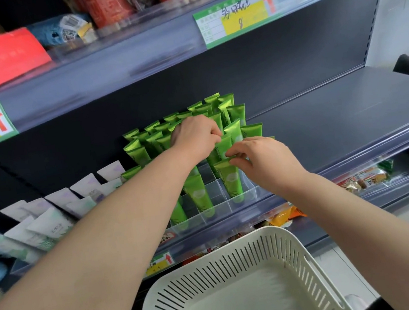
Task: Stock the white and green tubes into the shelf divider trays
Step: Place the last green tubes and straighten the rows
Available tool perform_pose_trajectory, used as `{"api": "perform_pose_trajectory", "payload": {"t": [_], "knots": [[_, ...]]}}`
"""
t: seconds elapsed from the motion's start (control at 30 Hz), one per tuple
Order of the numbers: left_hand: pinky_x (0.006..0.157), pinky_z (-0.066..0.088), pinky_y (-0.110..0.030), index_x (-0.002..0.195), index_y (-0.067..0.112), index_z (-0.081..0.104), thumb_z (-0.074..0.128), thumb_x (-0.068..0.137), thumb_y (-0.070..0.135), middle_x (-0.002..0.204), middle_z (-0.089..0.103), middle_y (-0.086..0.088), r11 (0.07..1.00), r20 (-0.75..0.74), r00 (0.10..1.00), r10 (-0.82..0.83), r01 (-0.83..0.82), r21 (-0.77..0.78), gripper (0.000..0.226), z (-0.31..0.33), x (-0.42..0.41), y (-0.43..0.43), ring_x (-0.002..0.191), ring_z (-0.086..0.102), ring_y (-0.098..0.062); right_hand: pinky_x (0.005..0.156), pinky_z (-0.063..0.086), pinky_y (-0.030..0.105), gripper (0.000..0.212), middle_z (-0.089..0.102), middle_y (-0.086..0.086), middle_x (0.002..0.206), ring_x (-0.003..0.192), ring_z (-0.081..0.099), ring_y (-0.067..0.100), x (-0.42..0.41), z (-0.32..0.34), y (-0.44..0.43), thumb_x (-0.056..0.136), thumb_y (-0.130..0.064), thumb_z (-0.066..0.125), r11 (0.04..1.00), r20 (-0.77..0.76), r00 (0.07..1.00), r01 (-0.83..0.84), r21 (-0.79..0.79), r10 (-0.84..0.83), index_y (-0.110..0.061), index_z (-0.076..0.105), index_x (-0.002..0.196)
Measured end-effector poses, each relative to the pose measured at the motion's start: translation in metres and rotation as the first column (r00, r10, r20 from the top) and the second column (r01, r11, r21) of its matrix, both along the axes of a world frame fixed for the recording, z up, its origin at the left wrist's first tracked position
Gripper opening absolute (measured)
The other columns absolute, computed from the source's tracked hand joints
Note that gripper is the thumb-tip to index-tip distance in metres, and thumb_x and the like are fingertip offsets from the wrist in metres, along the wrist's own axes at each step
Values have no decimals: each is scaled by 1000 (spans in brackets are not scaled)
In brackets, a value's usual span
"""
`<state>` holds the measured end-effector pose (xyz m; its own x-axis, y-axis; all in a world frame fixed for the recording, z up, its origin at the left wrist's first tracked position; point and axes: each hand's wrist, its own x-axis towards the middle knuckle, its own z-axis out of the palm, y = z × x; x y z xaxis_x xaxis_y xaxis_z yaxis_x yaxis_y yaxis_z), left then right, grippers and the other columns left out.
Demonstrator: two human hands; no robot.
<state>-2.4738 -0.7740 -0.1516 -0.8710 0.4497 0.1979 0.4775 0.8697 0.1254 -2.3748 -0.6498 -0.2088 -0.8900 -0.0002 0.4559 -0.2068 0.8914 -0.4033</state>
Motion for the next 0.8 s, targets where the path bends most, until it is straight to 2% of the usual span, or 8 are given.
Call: {"api": "perform_pose_trajectory", "payload": {"t": [0.17, 0.37, 0.47, 0.63, 0.8], "knots": [[80, 39, -28, 98, 29, 74, 64, 91, 27, 110, 69, 9, 1000, 35, 999, 21, -21, 7, 12, 7, -2, -18, 103, 60, -19, 72, 53, 36, 19, 68, -5, 99, 91, 62, 20, 0, 0, 1, 92, -28, 58, 1000, 20, 1000, 6, -16, -5, -26, 69, 107], [89, 44, -32, 106, 31, 71, 65, 91, 29, 112, 68, 11, 1000, 95, 995, -11, 11, -6, 16, 0, 2, -24, 108, 59, -16, 69, 50, 32, 20, 67, -3, 100, 92, 62, 20, 0, 4, -4, 92, -28, 57, 1000, 38, 999, 9, -28, -8, -25, 69, 108], [87, 46, -32, 108, 31, 70, 67, 89, 30, 109, 69, 12, 1000, 104, 994, -18, 16, 20, 19, -2, 6, -23, 105, 60, -14, 68, 47, 31, 20, 67, -1, 99, 92, 61, 21, 0, 5, -6, 93, -26, 56, 1000, 59, 998, 3, -26, -1, -24, 69, 108], [82, 41, -27, 116, 30, 67, 72, 86, 33, 114, 68, 13, 996, 79, 997, 4, -10, 83, 31, 5, 13, -33, 104, 61, -13, 68, 45, 28, 21, 71, 1, 98, 89, 63, 23, -2, 6, -10, 94, -17, 53, 999, 82, 997, -8, -46, 12, -16, 70, 105], [89, 48, -35, 120, 31, 64, 74, 83, 37, 119, 65, 10, 993, 39, 999, -3, -2, 118, 39, 14, 24, -47, 107, 60, -16, 72, 50, 35, 21, 72, 4, 96, 88, 63, 26, -3, 7, -16, 94, -14, 51, 999, 70, 998, 8, -35, -5, -15, 69, 105]]}}
